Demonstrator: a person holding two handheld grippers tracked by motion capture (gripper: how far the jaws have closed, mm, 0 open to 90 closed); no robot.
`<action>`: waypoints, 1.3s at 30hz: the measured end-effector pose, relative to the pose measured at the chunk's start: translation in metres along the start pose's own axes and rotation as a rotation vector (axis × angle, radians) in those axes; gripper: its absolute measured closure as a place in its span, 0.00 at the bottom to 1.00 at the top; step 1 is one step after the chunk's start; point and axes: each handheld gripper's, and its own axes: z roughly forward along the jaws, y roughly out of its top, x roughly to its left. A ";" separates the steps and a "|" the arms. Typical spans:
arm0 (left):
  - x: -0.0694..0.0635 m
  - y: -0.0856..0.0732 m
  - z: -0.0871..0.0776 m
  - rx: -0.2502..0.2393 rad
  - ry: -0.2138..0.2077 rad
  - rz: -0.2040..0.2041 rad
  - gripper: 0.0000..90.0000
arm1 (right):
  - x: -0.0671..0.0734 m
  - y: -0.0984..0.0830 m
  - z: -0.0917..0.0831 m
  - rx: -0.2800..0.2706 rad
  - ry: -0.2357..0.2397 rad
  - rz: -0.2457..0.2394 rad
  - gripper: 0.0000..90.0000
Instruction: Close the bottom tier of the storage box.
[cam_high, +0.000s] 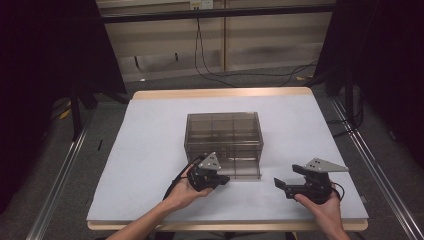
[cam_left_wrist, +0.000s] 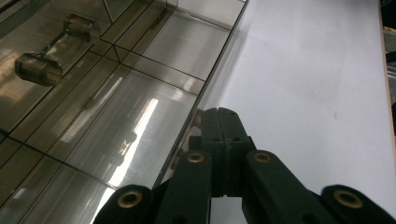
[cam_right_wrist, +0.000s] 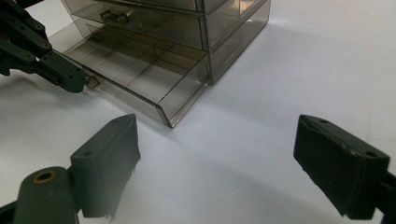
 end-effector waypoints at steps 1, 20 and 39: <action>0.000 0.000 0.000 0.000 -0.002 0.000 1.00 | 0.000 0.000 0.000 0.000 0.000 -0.001 0.16; 0.005 0.000 0.000 -0.016 -0.001 -0.010 1.00 | 0.000 0.000 -0.001 0.002 -0.004 -0.001 0.16; 0.007 0.000 0.001 -0.033 0.023 -0.034 1.00 | 0.000 0.000 0.000 0.004 -0.005 -0.001 0.16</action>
